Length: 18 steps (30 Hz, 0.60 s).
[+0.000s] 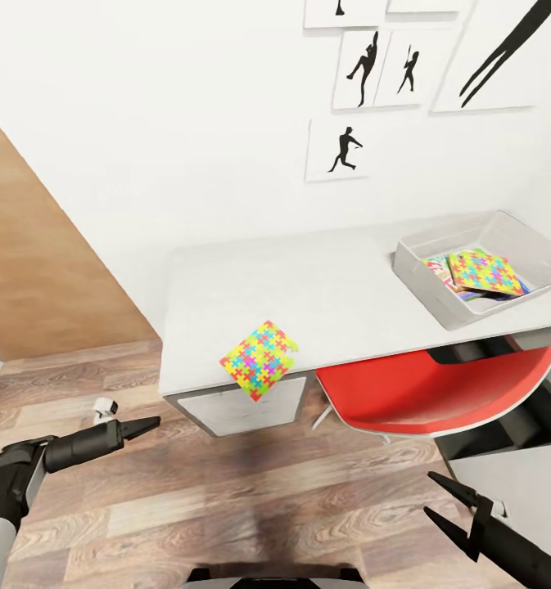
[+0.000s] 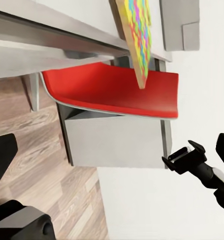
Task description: Put all the toys in the child's room - the three board games (two on the bed and one on the table), the two jigsaw puzzles on the table, and the tennis ball on the table - inside the toy box on the table in the child's room.
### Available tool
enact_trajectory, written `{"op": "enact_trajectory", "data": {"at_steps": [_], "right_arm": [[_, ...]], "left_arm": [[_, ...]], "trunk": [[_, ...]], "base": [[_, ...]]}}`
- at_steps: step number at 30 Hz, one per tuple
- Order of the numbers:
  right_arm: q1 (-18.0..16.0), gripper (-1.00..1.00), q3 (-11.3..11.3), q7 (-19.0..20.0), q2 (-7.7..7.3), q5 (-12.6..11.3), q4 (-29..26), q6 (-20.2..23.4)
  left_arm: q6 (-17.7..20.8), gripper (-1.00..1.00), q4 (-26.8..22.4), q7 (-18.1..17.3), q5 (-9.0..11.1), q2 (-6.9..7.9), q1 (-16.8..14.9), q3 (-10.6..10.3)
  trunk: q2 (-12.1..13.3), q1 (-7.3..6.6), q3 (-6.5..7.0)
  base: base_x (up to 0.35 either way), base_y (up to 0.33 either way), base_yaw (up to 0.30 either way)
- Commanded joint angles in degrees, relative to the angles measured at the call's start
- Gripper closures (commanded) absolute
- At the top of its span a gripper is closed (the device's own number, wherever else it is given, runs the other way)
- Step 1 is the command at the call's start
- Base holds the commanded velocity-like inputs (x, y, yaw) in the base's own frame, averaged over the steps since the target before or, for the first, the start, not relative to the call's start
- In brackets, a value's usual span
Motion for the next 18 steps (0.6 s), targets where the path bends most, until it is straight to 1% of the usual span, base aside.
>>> {"op": "enact_trajectory", "data": {"at_steps": [1,5,10,14,18], "right_arm": [[0.00,-1.00,-0.06,0.50,0.00,0.44,0.02,0.14],[-0.01,-1.00,-0.02,0.58,0.02,0.40,0.12,0.14],[-0.05,-1.00,0.13,0.57,0.03,0.26,0.15,0.14],[-0.07,-1.00,0.35,0.55,0.03,0.20,0.12,0.14],[-0.08,-1.00,0.45,0.54,0.03,0.18,0.08,0.14]], "left_arm": [[0.60,-1.00,-0.04,-0.42,-0.47,-0.12,-0.03,0.17],[0.55,-1.00,-0.04,-0.42,-0.43,-0.40,-0.04,0.15],[0.39,-1.00,-0.04,-0.42,-0.41,-1.14,-0.04,0.16],[0.14,-1.00,-0.04,-0.42,-0.39,-2.03,-0.04,0.11],[-0.01,-1.00,-0.04,-0.42,-0.39,-2.42,-0.04,0.09]], "trunk": [[-0.09,0.03,-0.07],[-0.09,0.03,-0.07],[-0.09,0.03,-0.07],[-0.09,0.03,-0.07],[-0.09,0.03,-0.07]], "base": [[0.000,-0.153,0.000],[0.000,-0.188,0.000],[0.000,-0.199,0.000],[0.000,-0.061,0.000],[0.000,-0.021,0.000]]}}
